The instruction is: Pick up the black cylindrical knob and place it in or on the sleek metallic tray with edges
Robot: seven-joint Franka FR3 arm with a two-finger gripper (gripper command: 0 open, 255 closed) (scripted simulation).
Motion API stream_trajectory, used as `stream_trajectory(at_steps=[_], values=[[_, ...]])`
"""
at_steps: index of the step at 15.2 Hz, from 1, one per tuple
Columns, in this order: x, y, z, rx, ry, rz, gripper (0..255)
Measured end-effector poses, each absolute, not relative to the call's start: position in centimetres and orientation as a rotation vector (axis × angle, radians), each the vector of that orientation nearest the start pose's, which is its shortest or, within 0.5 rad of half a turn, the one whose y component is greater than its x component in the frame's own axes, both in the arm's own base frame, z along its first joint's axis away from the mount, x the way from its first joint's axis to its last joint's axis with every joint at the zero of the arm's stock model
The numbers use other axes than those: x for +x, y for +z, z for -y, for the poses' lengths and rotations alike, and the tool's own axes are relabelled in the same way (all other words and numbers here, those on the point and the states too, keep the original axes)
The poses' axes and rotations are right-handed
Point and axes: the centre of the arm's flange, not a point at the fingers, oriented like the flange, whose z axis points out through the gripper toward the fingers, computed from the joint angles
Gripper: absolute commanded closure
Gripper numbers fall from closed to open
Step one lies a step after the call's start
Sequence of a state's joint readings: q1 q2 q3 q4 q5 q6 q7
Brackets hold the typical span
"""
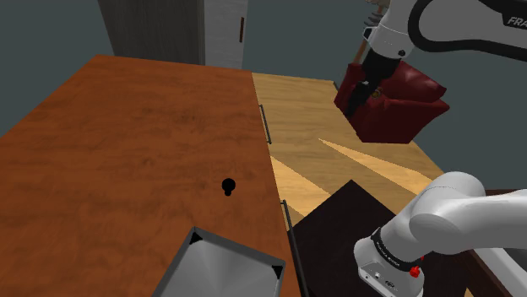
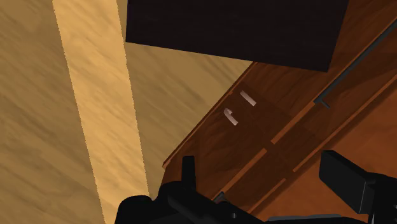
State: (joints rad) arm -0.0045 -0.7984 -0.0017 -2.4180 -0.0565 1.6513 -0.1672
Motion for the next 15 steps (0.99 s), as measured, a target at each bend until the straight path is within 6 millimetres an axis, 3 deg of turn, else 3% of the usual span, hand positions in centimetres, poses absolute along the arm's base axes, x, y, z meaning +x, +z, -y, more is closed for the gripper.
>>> stream_trajectory(at_steps=[2,4,15], values=[[31.1,57.0,0.2,-3.187,-0.042,0.263,0],[31.4,56.0,-1.6,-3.185,-0.039,0.259,0],[34.0,50.3,-14.4,-3.169,-0.024,0.232,0]])
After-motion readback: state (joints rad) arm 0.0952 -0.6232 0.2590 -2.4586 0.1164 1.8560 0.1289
